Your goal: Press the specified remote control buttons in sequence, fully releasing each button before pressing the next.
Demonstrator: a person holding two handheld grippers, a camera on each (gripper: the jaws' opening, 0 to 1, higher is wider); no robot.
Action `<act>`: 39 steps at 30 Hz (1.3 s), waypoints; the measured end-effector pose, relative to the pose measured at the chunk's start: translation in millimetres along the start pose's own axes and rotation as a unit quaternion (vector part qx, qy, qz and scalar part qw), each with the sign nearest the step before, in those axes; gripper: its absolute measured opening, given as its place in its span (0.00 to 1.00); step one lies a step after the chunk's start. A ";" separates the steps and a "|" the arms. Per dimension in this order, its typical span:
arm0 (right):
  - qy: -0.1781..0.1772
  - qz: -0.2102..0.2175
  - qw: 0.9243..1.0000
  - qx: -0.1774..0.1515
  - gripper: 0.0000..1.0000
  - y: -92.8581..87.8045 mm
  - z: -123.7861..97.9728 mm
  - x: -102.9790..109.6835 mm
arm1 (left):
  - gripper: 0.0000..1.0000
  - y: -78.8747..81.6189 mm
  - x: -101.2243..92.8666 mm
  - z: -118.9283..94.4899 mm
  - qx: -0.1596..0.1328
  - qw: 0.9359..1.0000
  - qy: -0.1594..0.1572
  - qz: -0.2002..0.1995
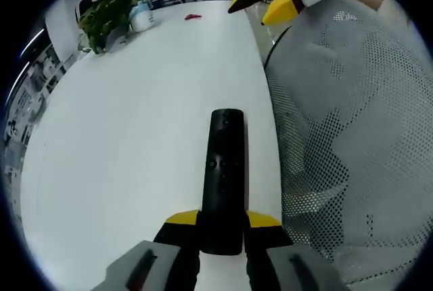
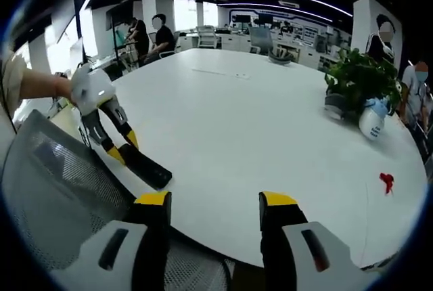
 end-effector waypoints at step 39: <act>0.089 -0.165 0.976 0.107 0.53 -4.7 17.2 23.4 | 0.24 -1.3 -23.4 5.1 -0.035 0.999 0.009 0.014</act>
Point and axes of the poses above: the point that each gripper's makers call its tool centre point, and the gripper's own axes: z roughly forward along the fingers, x roughly to its left, y roughly out of its top, the point moved 7 cm from there along -z, roughly backward along the fingers, and after that the axes turned 6 degrees about -y, right-handed, at the moved point
